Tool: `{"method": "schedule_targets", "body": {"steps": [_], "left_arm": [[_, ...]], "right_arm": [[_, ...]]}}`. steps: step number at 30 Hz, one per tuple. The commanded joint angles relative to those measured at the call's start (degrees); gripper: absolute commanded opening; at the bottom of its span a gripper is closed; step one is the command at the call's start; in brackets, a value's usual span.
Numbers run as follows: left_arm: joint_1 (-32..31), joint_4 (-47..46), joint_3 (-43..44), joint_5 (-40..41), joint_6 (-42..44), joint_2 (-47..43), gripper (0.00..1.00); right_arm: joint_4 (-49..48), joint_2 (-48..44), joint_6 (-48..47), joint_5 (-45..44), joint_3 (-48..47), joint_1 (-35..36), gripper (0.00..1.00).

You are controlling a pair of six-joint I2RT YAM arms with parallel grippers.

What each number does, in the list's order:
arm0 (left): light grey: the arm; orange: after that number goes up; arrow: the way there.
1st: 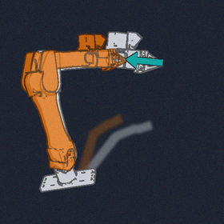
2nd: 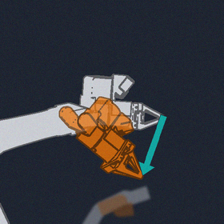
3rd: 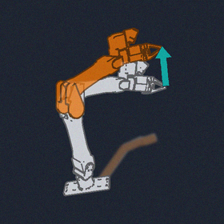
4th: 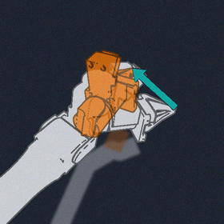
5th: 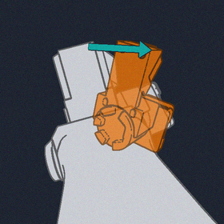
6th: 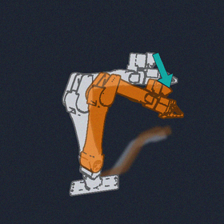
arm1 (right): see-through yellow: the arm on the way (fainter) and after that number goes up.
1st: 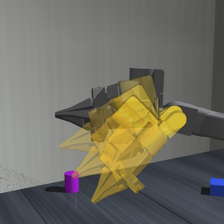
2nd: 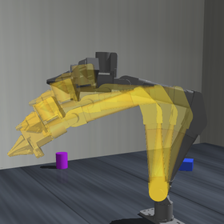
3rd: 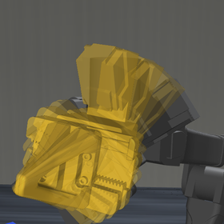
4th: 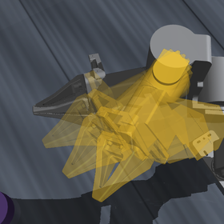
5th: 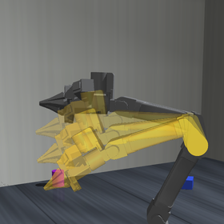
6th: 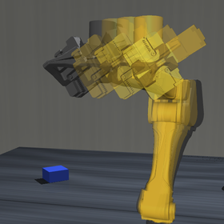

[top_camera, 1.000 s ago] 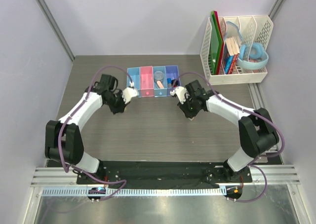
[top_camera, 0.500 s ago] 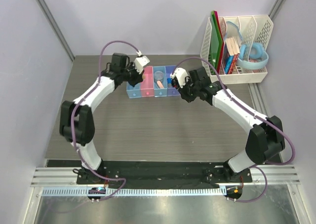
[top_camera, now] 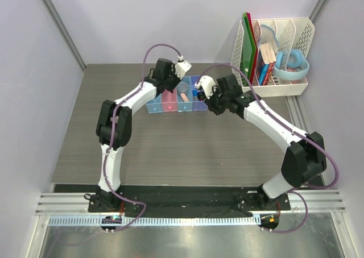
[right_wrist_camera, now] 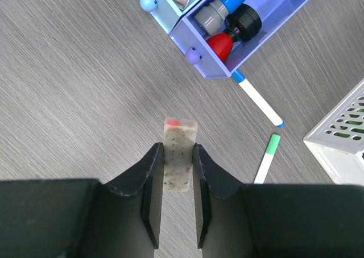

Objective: Sort the stationery into containers
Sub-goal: Place the stationery in the storage box.

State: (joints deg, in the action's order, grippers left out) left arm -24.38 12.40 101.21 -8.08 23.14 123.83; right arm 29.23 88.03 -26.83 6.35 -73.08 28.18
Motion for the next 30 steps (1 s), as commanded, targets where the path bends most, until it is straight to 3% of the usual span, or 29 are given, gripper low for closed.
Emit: {"method": "schedule_targets", "body": {"steps": [1, 7, 9, 11, 13, 19, 21, 30], "left_arm": [[-0.1, -3.6, 1.5, 7.6, 0.6, -0.4, 0.0], [-0.2, -4.4, -1.9, 12.3, 0.9, -1.3, 0.0], [-0.2, -4.1, -2.2, 13.3, 1.2, -1.0, 0.04], [-0.3, -3.2, -2.2, 13.3, 1.4, -0.8, 0.24], [-0.3, -2.9, -2.5, 13.4, 1.4, -0.7, 0.55], [-0.3, -3.8, -4.7, 14.8, -1.8, -3.5, 0.75], [-0.4, -4.9, -5.3, 16.7, -4.3, -5.3, 0.77], [-0.1, -12.1, -15.8, 29.3, -7.9, -25.5, 0.93]], "right_arm": [[-0.5, -1.5, -1.1, 0.0, -2.5, 0.0, 0.08], [-1.3, -0.6, -0.9, 1.1, -4.3, 0.0, 0.08], [-1.3, 0.0, -0.7, 1.6, -5.1, 0.0, 0.08], [-1.5, 0.6, -0.3, 2.1, -5.9, 0.0, 0.08], [-1.7, 1.0, -0.3, 2.0, -6.5, 0.0, 0.08], [-3.5, 3.0, 0.2, 2.4, -8.9, 0.0, 0.08], [-4.4, 3.6, 0.3, 2.2, -9.8, 0.0, 0.09], [-10.2, 9.7, 0.9, 0.5, -14.2, 0.0, 0.08]]}}
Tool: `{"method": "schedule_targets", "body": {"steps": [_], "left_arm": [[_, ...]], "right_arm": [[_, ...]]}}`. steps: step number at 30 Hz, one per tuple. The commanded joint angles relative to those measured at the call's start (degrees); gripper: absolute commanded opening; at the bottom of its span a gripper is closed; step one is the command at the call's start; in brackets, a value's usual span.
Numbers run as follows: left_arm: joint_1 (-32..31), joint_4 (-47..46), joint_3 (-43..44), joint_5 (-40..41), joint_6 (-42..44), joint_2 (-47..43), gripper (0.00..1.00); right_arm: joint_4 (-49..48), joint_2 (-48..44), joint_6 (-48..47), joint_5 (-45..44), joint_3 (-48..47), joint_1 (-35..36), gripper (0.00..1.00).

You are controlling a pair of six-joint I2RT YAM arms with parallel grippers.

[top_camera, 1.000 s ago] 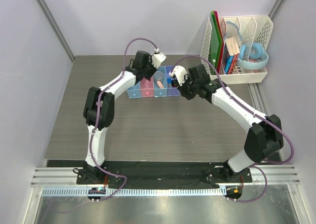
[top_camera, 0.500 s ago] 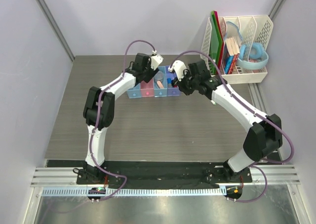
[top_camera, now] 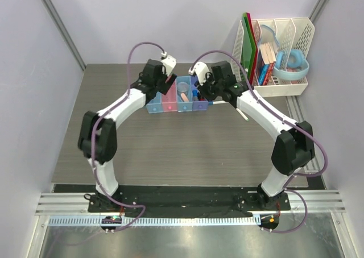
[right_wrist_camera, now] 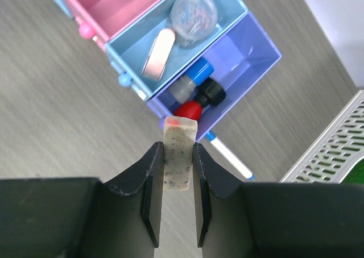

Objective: Sort the stationery into containers
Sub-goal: Place the stationery in the storage box.

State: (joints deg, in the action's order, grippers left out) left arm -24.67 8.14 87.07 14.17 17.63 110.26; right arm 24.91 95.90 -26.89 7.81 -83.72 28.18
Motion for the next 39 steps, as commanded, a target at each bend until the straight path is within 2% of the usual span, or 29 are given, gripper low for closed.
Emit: {"method": "schedule_targets", "body": {"steps": [1, 6, 9, 10, 13, 16, 18, 20, 23, 29, 39], "left_arm": [[0.1, -7.1, -2.4, 7.5, -2.2, -13.1, 0.94], [0.1, 2.2, -5.9, 13.4, -0.3, -19.7, 1.0], [0.1, 4.5, -12.8, 16.4, 2.7, -25.1, 1.0], [0.1, 4.5, -17.5, 16.8, 3.1, -26.7, 1.0], [0.4, 4.9, -26.1, 16.2, 4.5, -34.5, 1.0], [0.8, 8.4, -31.1, 14.9, 4.1, -41.5, 1.0], [2.2, 14.6, -30.7, 12.6, 1.7, -43.5, 1.0], [6.5, 21.9, -29.9, 8.0, 0.6, -44.9, 1.0], [8.2, 20.6, -34.1, 10.7, 1.9, -49.7, 1.0], [12.5, 21.2, -37.2, 7.9, 1.0, -56.1, 1.0], [13.1, 21.0, -36.8, 5.6, -0.8, -58.0, 1.0]], "right_arm": [[-7.7, 2.4, 1.1, -1.2, -3.6, 0.0, 0.08], [-11.6, 8.2, 2.5, -1.1, -6.7, 0.1, 0.08], [-12.1, 12.7, 3.3, -0.4, -10.6, 0.4, 0.09], [-12.2, 13.8, 3.5, -0.6, -11.8, 0.7, 0.08], [-13.4, 17.7, 3.8, -1.0, -15.3, 1.4, 0.08], [-15.2, 19.6, 2.9, -1.0, -18.0, 2.7, 0.08], [-15.2, 20.6, 2.7, -0.3, -19.8, 3.5, 0.09], [-16.2, 22.5, 3.5, 0.5, -22.3, 3.8, 0.09], [-18.3, 24.9, 5.2, 2.3, -24.4, 4.0, 0.09], [-20.5, 30.1, 6.0, 3.6, -25.4, 5.2, 0.09], [-22.9, 34.4, 6.3, 5.0, -25.5, 5.7, 0.1]]}}
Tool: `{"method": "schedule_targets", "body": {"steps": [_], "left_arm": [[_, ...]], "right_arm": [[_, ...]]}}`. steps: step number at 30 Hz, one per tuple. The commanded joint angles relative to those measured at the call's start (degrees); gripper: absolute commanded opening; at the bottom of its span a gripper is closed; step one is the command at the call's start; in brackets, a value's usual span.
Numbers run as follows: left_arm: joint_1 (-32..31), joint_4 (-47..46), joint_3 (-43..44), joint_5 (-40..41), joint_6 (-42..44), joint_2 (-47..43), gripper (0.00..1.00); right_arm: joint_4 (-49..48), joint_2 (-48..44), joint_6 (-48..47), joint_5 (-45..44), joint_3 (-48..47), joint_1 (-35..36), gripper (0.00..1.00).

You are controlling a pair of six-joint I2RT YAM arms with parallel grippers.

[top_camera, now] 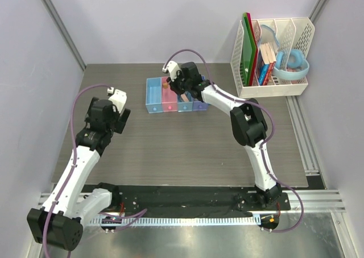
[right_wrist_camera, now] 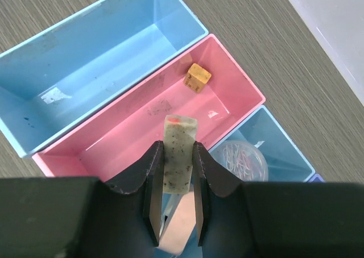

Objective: Sort the stationery into containers
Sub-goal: Place the stationery in the storage box, then move the pen to the center of the board.

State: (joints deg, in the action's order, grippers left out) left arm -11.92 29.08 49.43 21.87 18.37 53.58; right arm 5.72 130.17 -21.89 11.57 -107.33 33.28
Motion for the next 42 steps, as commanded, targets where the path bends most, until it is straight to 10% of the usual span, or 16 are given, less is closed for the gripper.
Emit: {"method": "schedule_targets", "body": {"steps": [1, 12, 17, 23, 42], "left_arm": [[0.3, 0.4, 0.9, -3.0, -1.8, -1.5, 1.0], [0.3, -0.7, -0.8, -5.8, -3.3, -1.4, 1.0], [0.3, -1.6, -0.7, -6.8, -3.9, -0.9, 1.0], [0.2, -5.3, 0.6, -10.7, -5.1, 2.2, 1.0], [-9.9, -19.9, 19.4, -14.0, -5.5, 37.3, 1.0]], "right_arm": [[-3.4, 0.5, 1.3, 1.3, -2.3, 0.6, 0.1], [-1.2, 2.5, -0.3, 0.6, -2.2, 3.4, 0.16], [1.6, 1.4, -1.3, -0.1, -2.3, 3.6, 0.55], [5.1, -7.0, -3.2, -7.3, 0.4, 3.4, 0.75], [9.1, -21.7, 0.9, -22.0, 19.1, -8.9, 0.64]]}}
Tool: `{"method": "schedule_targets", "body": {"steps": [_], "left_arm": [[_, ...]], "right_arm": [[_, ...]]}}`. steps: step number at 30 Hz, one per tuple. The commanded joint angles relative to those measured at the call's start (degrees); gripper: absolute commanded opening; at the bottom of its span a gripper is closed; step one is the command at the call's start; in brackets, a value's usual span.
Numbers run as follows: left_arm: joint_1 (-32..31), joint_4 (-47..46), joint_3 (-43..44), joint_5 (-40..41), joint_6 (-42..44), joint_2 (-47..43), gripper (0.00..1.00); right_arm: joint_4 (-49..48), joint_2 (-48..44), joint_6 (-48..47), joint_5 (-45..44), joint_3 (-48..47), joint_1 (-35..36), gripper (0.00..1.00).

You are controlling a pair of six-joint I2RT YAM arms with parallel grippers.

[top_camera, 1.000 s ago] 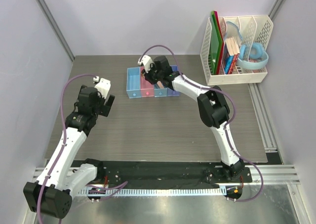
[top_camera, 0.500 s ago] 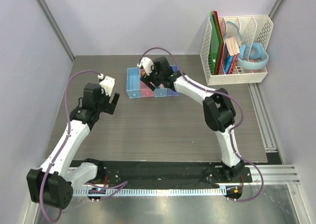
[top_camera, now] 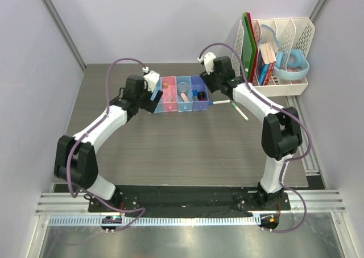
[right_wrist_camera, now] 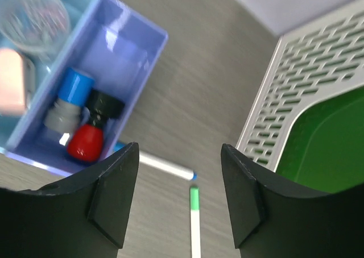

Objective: Sort the stationery into containers
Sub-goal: Move the pen to the center of the board.

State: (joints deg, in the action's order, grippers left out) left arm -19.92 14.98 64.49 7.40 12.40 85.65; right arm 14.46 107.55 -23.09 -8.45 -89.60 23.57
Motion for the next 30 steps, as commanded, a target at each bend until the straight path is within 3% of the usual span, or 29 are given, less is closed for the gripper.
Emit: {"method": "schedule_targets", "body": {"steps": [1, 5, 10, 20, 30], "left_arm": [[-2.1, -6.2, 6.2, 0.9, 0.6, 6.5, 1.0], [-2.7, -6.4, 9.5, 1.0, 0.2, 11.3, 1.0], [-2.6, -8.6, 7.2, 0.2, 0.2, 11.7, 1.0], [-2.6, -11.5, 0.8, 0.5, 0.4, 7.3, 1.0], [-2.7, -9.4, -3.9, 2.1, 1.6, -0.4, 1.0]], "right_arm": [[0.3, 1.0, 1.9, -2.2, 1.4, 0.2, 0.64], [2.0, 1.6, -1.5, -0.9, 1.3, -2.1, 0.66], [10.0, 5.4, -12.4, 4.2, -3.2, -5.4, 0.72], [23.9, 12.2, -27.9, 15.1, -12.5, -10.7, 0.75], [25.4, 17.9, -33.8, 21.4, -14.4, -12.1, 0.76]]}}
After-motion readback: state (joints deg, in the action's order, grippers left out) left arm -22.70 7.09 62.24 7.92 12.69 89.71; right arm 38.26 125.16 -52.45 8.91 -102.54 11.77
